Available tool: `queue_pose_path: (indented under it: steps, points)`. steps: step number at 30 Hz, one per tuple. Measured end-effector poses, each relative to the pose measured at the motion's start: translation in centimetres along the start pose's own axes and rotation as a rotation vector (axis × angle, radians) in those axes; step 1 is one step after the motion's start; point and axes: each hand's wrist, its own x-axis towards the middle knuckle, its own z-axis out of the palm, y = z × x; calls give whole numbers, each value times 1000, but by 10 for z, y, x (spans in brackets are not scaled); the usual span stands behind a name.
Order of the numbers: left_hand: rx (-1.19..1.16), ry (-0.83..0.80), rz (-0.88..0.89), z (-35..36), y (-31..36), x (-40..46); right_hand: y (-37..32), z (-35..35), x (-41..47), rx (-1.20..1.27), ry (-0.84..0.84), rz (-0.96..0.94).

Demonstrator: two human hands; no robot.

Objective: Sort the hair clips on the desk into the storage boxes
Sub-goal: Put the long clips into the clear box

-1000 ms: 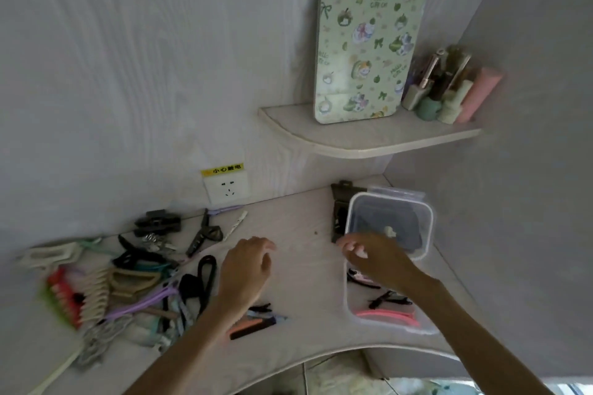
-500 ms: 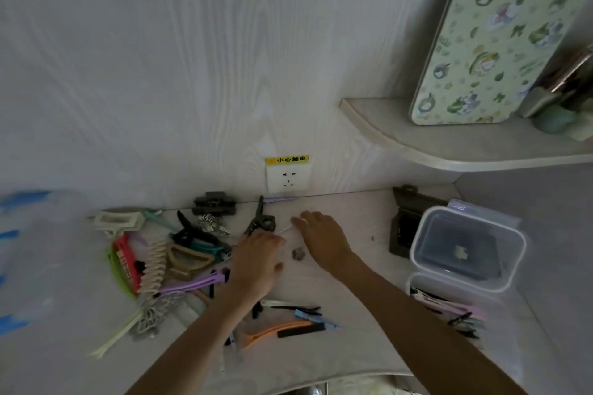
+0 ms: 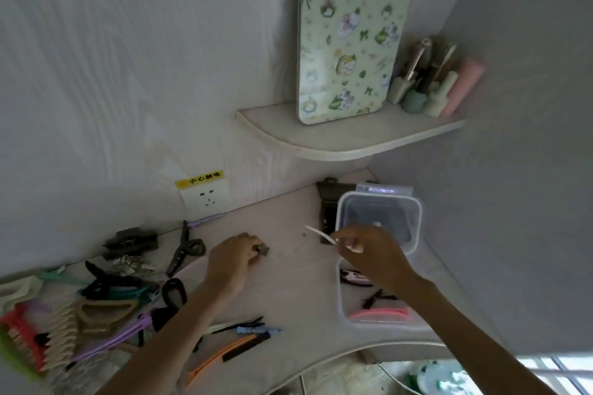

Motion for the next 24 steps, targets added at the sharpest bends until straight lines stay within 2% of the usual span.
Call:
queue_pose_path:
  steps: [5,9,14,19,24]
  points:
    - [-79,133,124,-1,81,35,40,-37,-48,-28,90,181]
    - [-73,86,105,11,109,61,55,-40,-64,-141,42,188]
    - [-79,-200,27,22,98,66,63,-33,-67,-239,-88,190]
    - [-101,-186,-24,12,58,44,60,-29,-59,-206,-98,130]
    - [-136,-274,-14,-15,20,13,30,-8,-36,-98,-90,-43]
